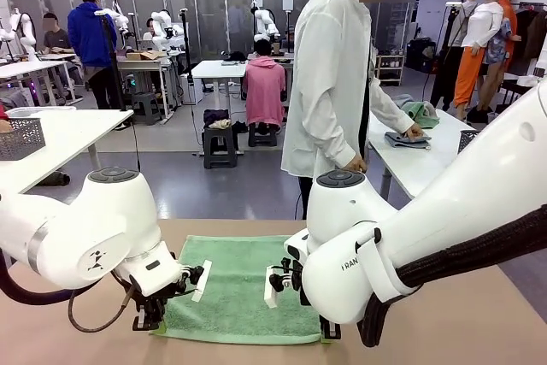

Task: Fold the towels and place them in the basket.
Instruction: When a person lays out a Towel with hook on the table, fold it in half twice.

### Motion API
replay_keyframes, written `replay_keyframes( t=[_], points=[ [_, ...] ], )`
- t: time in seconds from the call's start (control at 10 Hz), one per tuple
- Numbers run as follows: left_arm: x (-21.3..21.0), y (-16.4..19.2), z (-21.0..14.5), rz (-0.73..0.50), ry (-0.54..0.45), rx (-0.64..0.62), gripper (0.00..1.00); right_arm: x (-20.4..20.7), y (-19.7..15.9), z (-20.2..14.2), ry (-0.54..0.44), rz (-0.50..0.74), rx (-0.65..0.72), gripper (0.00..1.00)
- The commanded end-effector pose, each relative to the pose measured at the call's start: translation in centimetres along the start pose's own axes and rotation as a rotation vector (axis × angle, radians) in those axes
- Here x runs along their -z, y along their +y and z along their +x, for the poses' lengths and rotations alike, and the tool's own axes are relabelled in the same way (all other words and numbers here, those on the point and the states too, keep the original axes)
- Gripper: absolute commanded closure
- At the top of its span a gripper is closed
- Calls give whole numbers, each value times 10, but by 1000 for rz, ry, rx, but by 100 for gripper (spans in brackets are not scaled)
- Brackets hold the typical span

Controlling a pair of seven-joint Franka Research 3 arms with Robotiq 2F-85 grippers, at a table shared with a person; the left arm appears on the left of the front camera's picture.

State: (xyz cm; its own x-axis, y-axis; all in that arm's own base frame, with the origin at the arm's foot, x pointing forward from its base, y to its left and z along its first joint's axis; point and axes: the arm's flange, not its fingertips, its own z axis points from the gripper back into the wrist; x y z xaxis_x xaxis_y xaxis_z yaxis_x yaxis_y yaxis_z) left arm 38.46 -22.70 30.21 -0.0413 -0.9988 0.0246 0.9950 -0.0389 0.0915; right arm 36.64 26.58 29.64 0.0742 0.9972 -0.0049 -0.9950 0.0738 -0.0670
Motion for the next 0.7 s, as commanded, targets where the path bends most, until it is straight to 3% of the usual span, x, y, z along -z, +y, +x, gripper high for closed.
replay_keyframes(
  t=[0.0, 0.3, 0.6],
  points=[
    [0, 0, 0, 0, 0, 1, 99, 0, 0, 0, 1, 1, 1, 94],
    [-29, -5, -3, 47, 21, 4, 99, -25, -4, 1, 6, -33, -3, 94],
    [-35, -11, -5, 54, -6, 8, 99, -23, -5, 5, 4, -27, -9, 94]
  ],
)
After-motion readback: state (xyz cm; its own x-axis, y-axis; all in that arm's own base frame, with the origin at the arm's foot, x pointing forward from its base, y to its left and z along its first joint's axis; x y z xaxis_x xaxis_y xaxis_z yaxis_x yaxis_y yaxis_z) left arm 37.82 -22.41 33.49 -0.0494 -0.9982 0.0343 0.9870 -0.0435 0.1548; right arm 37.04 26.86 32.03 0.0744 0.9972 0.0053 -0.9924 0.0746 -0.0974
